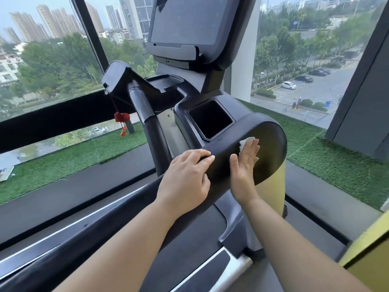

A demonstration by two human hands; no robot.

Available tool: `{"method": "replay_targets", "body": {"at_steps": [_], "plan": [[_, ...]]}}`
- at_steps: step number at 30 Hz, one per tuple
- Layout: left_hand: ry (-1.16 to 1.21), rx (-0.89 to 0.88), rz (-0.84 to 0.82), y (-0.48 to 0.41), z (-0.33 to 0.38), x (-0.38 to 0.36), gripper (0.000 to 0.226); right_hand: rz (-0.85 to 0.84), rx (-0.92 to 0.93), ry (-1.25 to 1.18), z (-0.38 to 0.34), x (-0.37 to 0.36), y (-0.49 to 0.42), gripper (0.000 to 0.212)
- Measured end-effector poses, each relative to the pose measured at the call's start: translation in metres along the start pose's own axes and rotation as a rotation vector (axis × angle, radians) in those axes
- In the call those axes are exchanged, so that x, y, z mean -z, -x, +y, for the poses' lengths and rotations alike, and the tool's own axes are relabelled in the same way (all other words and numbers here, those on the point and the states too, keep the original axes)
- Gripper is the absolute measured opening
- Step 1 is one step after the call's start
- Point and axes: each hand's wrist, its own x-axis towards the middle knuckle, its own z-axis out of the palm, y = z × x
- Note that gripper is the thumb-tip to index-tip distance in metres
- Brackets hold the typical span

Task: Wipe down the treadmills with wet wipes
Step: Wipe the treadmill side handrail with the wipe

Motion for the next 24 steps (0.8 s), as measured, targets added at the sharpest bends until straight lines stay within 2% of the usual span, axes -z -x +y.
{"method": "replay_targets", "body": {"at_steps": [4,7,9,11,14,17,22,24], "plan": [[-0.028,0.015,0.006,0.000,0.002,0.000,0.045,-0.112,0.243,0.227,0.008,0.004,0.023,0.073],[-0.033,0.012,0.009,0.000,0.004,0.001,0.044,-0.049,0.171,0.252,0.013,0.013,0.003,0.072],[-0.038,0.011,0.016,0.001,0.004,0.000,0.044,0.008,0.093,0.177,0.005,0.009,-0.002,0.074],[-0.045,0.011,0.026,0.001,0.004,-0.001,0.044,0.019,0.109,0.105,-0.007,-0.001,0.009,0.076],[-0.051,0.005,0.043,0.000,0.003,-0.002,0.048,-0.041,0.291,0.157,-0.004,-0.019,0.038,0.073],[-0.045,-0.001,0.039,0.000,0.003,-0.002,0.049,0.000,0.422,0.205,0.014,-0.016,0.033,0.068],[-0.043,-0.004,0.039,0.000,0.002,-0.001,0.050,0.063,0.287,0.182,0.003,-0.017,0.025,0.073],[-0.045,-0.001,0.044,-0.001,0.003,0.000,0.049,0.021,0.329,0.188,-0.003,-0.025,0.037,0.072]]}}
